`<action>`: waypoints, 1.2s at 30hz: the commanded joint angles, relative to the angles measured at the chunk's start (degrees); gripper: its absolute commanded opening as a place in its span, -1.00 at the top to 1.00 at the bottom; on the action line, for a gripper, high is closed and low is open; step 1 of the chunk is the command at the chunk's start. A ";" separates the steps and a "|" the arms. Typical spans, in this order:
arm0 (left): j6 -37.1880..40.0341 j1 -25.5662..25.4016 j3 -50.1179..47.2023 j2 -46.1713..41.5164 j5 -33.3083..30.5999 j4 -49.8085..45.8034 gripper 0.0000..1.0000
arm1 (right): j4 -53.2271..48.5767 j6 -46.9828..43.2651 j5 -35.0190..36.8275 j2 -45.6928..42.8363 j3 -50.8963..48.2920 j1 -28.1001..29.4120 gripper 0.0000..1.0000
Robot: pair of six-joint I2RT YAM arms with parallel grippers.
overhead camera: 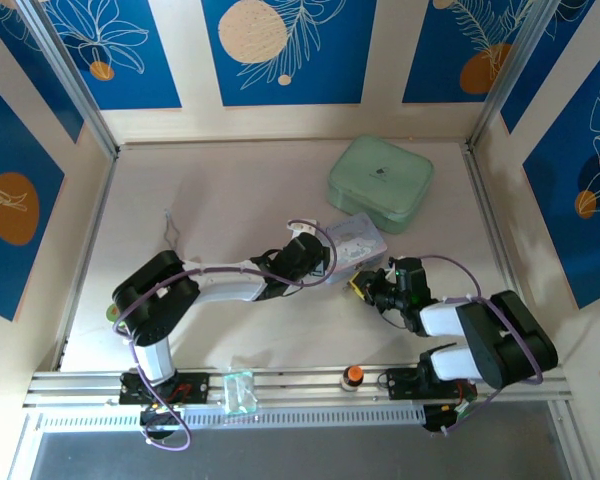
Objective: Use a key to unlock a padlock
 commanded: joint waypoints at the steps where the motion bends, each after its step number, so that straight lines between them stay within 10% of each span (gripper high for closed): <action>1: 3.95 0.01 -5.28 5.31 1.14 -17.29 0.24 | 1.49 2.58 0.59 1.45 -0.63 -0.56 0.69; 21: 8.29 1.95 -2.83 3.75 -0.44 -20.48 0.24 | -7.80 -4.81 -7.96 -3.00 2.94 -9.40 0.70; 36: 10.11 14.22 0.20 -0.46 0.39 -23.32 0.24 | -26.53 -19.37 -12.98 7.02 12.91 -1.25 0.71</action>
